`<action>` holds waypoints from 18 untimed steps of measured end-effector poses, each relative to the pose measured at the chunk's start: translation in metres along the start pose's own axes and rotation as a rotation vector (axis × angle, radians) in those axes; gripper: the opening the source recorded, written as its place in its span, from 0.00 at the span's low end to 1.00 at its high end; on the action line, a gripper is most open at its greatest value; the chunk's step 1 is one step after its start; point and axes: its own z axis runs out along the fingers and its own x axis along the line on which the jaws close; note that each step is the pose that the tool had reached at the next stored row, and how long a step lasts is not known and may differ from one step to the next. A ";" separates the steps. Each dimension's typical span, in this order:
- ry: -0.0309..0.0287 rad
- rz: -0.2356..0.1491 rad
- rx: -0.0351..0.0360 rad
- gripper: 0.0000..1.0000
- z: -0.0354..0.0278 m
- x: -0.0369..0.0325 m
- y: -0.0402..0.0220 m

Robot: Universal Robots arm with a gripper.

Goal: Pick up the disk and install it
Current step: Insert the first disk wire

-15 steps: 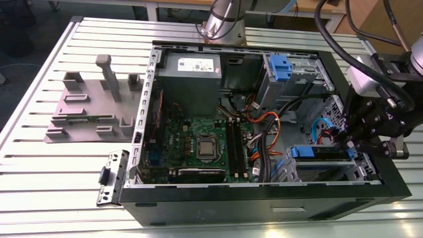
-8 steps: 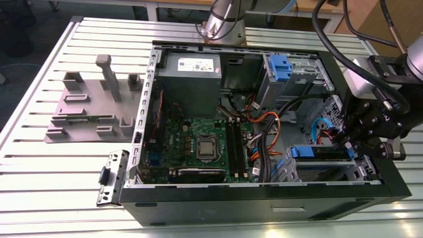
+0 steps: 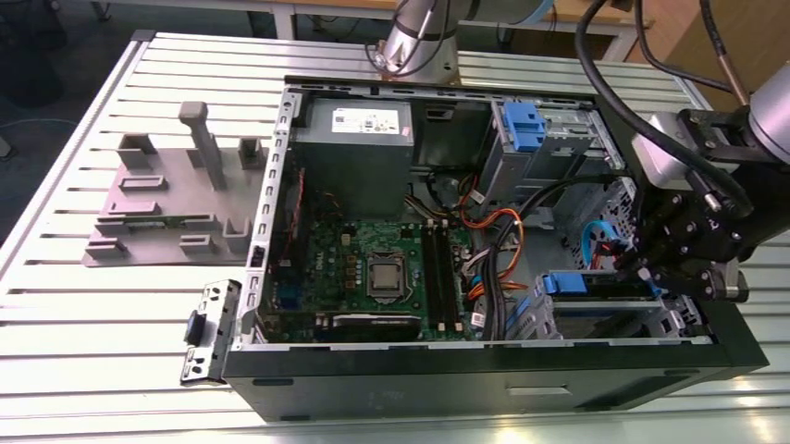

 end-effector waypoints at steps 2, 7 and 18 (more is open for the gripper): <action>-0.0001 0.000 0.0000 0.17 0.0016 0.0002 0.0004; 0.0007 0.000 0.0000 0.17 0.0042 0.0006 0.0005; 0.0000 0.000 0.0000 0.31 0.0046 0.0006 0.0005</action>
